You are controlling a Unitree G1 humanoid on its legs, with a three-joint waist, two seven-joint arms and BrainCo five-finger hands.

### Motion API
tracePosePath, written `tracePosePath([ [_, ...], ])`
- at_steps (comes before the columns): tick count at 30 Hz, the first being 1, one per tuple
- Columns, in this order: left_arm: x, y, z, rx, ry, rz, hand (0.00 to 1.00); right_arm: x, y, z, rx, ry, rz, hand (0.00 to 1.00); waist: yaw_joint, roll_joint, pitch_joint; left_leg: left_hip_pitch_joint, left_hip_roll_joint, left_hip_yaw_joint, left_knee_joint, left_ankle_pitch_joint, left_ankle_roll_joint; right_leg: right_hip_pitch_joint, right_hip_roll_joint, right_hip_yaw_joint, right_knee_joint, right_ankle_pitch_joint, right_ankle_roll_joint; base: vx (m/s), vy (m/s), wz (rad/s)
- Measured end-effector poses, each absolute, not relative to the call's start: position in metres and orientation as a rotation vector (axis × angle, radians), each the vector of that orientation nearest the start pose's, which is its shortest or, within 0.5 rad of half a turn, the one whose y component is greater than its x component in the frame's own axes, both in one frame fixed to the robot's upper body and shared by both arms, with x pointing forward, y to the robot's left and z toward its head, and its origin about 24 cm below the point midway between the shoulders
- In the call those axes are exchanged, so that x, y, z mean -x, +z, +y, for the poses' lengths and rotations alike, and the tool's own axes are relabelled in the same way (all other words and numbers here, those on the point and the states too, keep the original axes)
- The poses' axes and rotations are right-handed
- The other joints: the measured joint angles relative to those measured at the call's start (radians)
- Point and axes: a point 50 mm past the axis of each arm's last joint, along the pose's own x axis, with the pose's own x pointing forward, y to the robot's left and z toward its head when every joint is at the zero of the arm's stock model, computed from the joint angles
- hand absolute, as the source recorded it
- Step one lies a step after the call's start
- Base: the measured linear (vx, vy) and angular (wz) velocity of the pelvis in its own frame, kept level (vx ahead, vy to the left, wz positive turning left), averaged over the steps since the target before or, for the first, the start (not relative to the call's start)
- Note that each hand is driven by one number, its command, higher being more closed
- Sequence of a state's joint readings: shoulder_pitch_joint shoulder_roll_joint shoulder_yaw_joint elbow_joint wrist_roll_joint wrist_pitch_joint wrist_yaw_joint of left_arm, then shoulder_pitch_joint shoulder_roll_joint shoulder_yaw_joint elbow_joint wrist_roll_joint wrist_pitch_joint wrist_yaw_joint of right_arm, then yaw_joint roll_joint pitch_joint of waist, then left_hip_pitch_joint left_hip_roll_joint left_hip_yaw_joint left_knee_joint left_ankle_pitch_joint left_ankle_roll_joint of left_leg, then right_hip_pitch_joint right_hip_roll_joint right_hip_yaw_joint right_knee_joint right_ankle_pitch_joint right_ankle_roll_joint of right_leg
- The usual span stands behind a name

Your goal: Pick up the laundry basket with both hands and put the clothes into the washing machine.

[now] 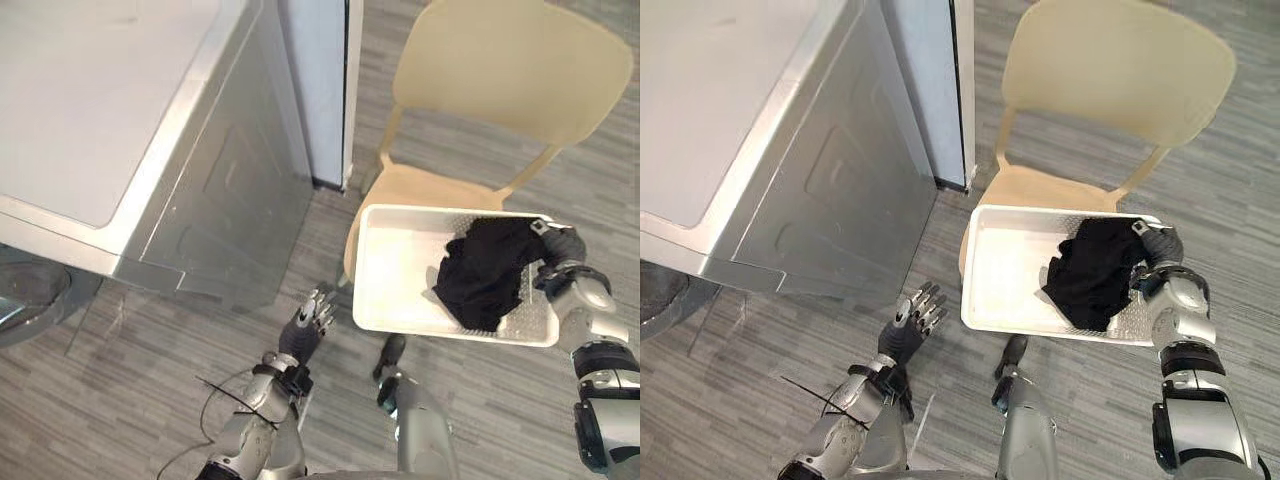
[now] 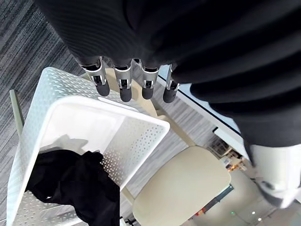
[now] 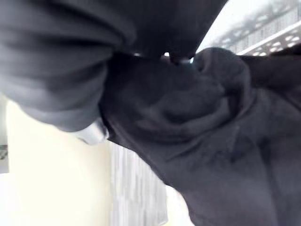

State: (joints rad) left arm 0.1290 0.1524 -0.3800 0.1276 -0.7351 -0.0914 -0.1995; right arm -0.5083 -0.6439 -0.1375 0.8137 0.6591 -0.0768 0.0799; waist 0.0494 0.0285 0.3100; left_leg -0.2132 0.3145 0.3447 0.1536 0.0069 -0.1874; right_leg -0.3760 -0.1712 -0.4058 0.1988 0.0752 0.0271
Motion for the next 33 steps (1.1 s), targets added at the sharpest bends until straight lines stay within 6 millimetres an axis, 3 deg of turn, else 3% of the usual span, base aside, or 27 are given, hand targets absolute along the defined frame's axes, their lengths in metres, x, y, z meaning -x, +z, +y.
tracePosePath([
  [5, -0.185, -0.027, 0.104, 0.611, -0.365, 0.308, 0.00, -0.313, 0.096, -0.351, -0.165, -0.380, -0.010, 1.00, -0.022, 0.002, -0.068, 0.063, -0.022, -0.014, -0.049, 0.004, -0.005, 0.069, 0.006, 0.000, -0.059, 0.023, 0.016, 0.04, 0.051, 0.03],
  [10, -0.187, -0.026, 0.112, 0.579, -0.345, 0.297, 0.00, -0.314, 0.130, -0.348, -0.165, -0.376, -0.165, 1.00, -0.036, 0.004, -0.119, 0.125, -0.033, -0.040, -0.068, 0.002, -0.002, 0.139, 0.012, 0.001, -0.097, 0.034, 0.021, 0.06, 0.052, -0.01],
  [15, -0.201, -0.001, 0.113, 0.506, -0.368, 0.182, 0.00, -0.309, 0.168, -0.330, -0.112, -0.279, -0.341, 1.00, -0.043, 0.005, -0.173, 0.173, -0.039, -0.042, -0.084, 0.002, -0.002, 0.184, 0.018, 0.011, -0.124, 0.039, 0.029, 0.04, 0.029, -0.06],
  [17, -0.215, 0.017, 0.114, 0.468, -0.361, 0.102, 0.00, -0.301, 0.188, -0.312, -0.078, -0.191, -0.435, 1.00, -0.055, 0.009, -0.204, 0.204, -0.039, -0.043, -0.102, 0.001, -0.001, 0.214, 0.026, 0.013, -0.142, 0.042, 0.031, 0.01, 0.026, -0.05],
  [19, -0.223, 0.028, 0.117, 0.433, -0.353, 0.047, 0.00, -0.297, 0.192, -0.303, -0.065, -0.135, -0.465, 1.00, -0.063, 0.009, -0.232, 0.224, -0.039, -0.038, -0.119, 0.001, -0.001, 0.222, 0.031, 0.018, -0.150, 0.044, 0.035, 0.00, 0.018, -0.08],
  [22, -0.237, 0.042, 0.119, 0.391, -0.351, -0.017, 0.00, -0.291, 0.195, -0.294, -0.043, -0.066, -0.485, 1.00, -0.067, 0.016, -0.256, 0.244, -0.039, -0.037, -0.121, -0.007, -0.004, 0.253, 0.035, 0.021, -0.168, 0.048, 0.042, -0.03, 0.010, -0.05],
  [29, -0.290, 0.097, 0.107, 0.156, -0.441, -0.203, 0.00, -0.292, 0.200, -0.245, -0.060, 0.231, -0.503, 1.00, -0.089, 0.028, -0.293, 0.262, -0.049, -0.041, -0.124, -0.017, -0.009, 0.285, 0.034, 0.022, -0.206, 0.076, 0.045, -0.04, 0.014, 0.01],
  [33, -0.309, 0.107, 0.090, 0.089, -0.510, -0.204, 0.00, -0.297, 0.201, -0.223, -0.106, 0.337, -0.489, 1.00, -0.093, 0.029, -0.316, 0.264, -0.055, -0.042, -0.137, -0.017, -0.009, 0.285, 0.034, 0.027, -0.226, 0.093, 0.042, -0.01, 0.009, -0.04],
])
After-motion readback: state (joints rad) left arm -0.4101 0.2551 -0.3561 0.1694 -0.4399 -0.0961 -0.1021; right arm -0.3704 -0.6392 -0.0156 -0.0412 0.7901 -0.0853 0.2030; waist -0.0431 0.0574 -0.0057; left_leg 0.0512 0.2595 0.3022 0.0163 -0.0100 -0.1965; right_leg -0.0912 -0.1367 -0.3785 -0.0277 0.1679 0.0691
